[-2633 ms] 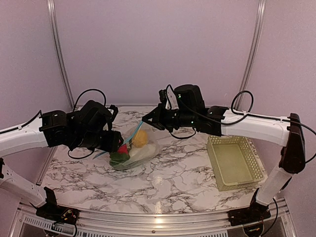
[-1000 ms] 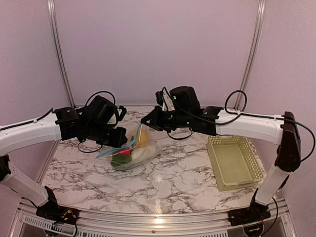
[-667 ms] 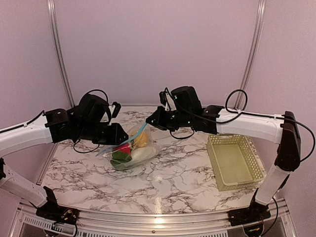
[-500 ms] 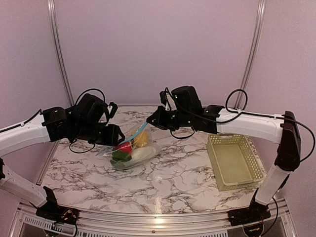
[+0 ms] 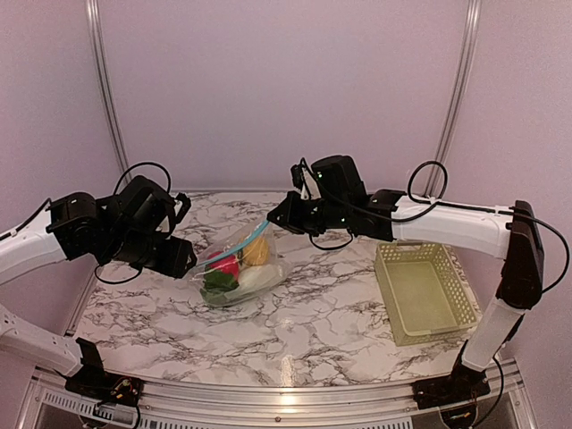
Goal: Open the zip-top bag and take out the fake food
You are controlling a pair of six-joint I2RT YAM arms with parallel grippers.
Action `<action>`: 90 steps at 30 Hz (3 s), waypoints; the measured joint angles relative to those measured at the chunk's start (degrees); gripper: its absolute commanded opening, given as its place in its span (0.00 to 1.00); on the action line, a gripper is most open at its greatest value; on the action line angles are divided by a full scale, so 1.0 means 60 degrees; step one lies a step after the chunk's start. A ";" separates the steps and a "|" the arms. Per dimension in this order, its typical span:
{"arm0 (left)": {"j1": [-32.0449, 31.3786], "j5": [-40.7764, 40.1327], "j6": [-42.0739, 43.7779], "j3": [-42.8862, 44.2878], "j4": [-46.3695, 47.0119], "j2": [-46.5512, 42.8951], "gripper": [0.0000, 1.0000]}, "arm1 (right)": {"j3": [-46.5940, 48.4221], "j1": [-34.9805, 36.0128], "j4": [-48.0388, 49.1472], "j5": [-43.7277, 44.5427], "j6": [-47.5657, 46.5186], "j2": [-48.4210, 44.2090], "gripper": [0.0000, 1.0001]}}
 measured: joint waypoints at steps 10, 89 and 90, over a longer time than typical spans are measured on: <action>-0.0102 -0.0004 0.0270 0.0000 -0.0138 0.0565 0.46 | 0.0000 0.0000 0.0000 0.0004 0.0000 0.0033 0.03; -0.0368 0.2215 -0.2849 -0.1392 0.4288 0.0426 0.00 | 0.0029 0.0641 -0.1515 0.1829 -0.0663 -0.0557 0.60; -0.0430 0.2255 -0.3064 -0.1483 0.4506 0.0430 0.00 | -0.0208 0.0678 -0.1599 0.1974 -0.0637 -0.0885 0.60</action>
